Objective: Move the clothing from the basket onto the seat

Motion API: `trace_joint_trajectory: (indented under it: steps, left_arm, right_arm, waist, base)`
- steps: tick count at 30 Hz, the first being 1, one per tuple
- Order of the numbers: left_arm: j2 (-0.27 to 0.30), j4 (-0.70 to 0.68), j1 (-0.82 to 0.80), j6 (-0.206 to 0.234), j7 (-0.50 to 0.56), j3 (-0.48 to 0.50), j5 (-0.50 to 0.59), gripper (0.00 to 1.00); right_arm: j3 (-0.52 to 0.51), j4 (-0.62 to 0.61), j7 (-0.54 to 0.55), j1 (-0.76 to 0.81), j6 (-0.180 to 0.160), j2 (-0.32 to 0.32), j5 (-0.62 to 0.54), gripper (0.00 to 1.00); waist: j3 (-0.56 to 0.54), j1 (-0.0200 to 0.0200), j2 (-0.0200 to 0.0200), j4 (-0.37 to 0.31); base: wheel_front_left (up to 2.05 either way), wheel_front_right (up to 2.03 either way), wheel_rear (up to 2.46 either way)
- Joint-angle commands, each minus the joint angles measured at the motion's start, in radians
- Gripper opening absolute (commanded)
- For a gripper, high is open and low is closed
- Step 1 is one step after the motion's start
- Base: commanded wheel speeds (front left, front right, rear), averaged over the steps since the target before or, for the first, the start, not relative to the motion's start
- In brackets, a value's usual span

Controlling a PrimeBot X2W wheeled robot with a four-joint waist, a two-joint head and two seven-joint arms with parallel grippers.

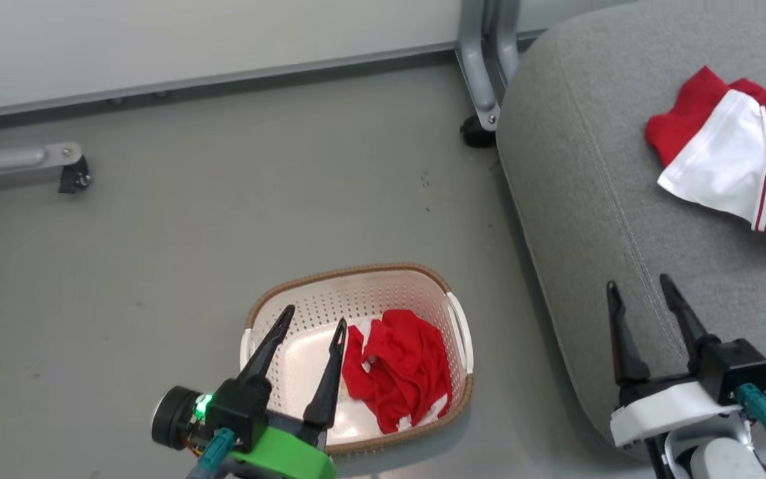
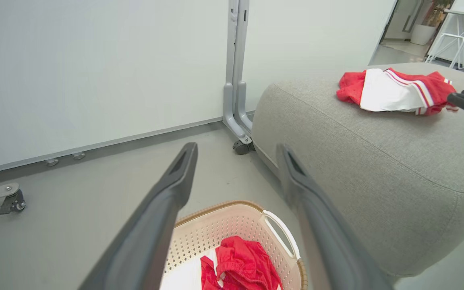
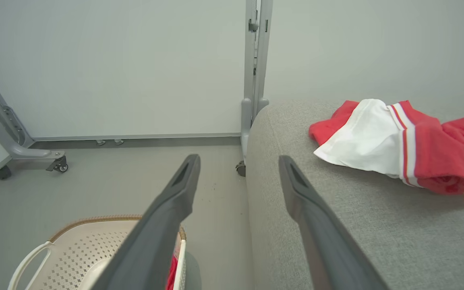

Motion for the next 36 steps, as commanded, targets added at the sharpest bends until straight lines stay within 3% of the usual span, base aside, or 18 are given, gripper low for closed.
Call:
trace_joint_trajectory:
  steps: [1,8,14,23,36]
  left_arm:
    - [-0.01,-0.004,0.042,0.004,0.0,0.026,0.01,1.0]
    - [-0.058,-0.079,0.164,0.023,0.0,0.192,0.054,1.0]
    - [-0.09,-0.166,0.262,-0.014,0.0,0.294,0.102,1.0]
    - [-0.112,-0.192,0.341,-0.05,0.0,0.358,0.195,1.0]
    - [-0.121,-0.175,0.336,-0.08,0.0,0.383,0.214,1.0]
  right_arm:
    - [0.019,-0.013,-0.003,0.036,-0.001,0.004,0.003,1.0]
    - [0.081,-0.098,-0.003,0.117,-0.001,0.024,0.004,1.0]
    - [0.068,-0.135,-0.003,0.176,-0.001,0.036,0.0,1.0]
    - [0.07,-0.119,-0.003,0.238,-0.001,0.042,-0.001,1.0]
    - [0.069,-0.125,-0.003,0.248,-0.001,0.042,0.018,1.0]
  waist:
    - [-0.155,0.0001,0.0,0.136]
    - [-0.224,0.0001,0.0,0.183]
    - [-0.265,0.0001,0.0,0.178]
    - [-0.289,0.0001,0.0,0.15]
    - [-0.285,0.0001,0.0,0.153]
  base:
    - [0.0,0.0,0.0]
    - [0.0,0.0,0.0]
    - [0.0,0.0,0.0]
    - [0.0,0.0,0.0]
    - [0.0,0.0,0.0]
